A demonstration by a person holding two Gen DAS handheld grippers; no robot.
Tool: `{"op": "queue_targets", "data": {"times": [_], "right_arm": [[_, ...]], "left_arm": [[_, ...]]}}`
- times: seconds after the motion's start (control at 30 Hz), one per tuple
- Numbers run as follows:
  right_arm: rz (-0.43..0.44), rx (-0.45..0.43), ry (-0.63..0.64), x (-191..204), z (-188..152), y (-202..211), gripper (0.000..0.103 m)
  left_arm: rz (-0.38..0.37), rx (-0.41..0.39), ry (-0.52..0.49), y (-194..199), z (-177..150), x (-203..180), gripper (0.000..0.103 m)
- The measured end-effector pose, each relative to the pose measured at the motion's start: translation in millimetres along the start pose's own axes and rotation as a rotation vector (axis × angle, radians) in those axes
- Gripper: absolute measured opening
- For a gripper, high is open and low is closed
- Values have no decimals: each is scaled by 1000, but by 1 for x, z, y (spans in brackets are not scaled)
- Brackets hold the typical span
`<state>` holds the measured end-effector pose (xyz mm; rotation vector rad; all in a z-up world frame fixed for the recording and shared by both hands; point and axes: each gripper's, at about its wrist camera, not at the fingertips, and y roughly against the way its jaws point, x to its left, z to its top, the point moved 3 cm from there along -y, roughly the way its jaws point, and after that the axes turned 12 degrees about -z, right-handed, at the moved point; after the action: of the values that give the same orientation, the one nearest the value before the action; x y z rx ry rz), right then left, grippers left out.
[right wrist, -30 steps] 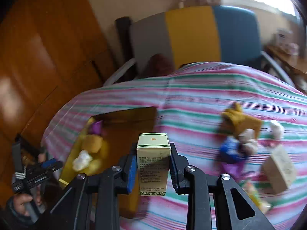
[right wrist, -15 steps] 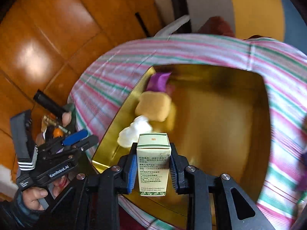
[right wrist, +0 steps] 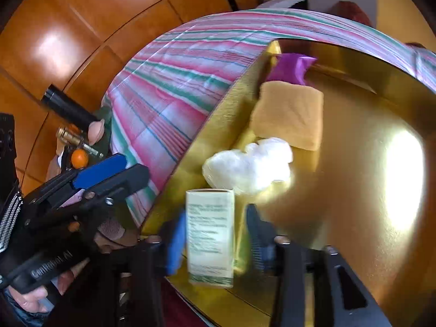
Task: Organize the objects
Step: 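Carry the green-white box into the gold tray and release it with the right tool, then move both tools back toward the remaining item pile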
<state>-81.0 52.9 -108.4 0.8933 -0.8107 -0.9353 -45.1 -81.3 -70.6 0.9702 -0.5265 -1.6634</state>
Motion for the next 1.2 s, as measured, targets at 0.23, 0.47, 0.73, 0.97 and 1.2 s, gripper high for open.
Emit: {"op": "queue_targets", "data": {"times": [0.23,0.47,0.73,0.97,1.2], "right_arm": [[-2,-37,-67,-19,-3,18,59],[-79,-116,-73,-32,-7,49,72],[-159,-175,-115,-57,-23,80,85],[-196,-214,-206,-95,-40,104,92],[-250,-254,-300,-139,-58,130,100]], "left_arm": [[4,-20,-8,6,3,-2,48],[-8,-26,-45,11,3,-16,48],[-20,-9,-84,11,-4,-32,48],[-27,9,-128,10,-10,-48,48],[-49,14,-216,9,-12,-76,51]]}}
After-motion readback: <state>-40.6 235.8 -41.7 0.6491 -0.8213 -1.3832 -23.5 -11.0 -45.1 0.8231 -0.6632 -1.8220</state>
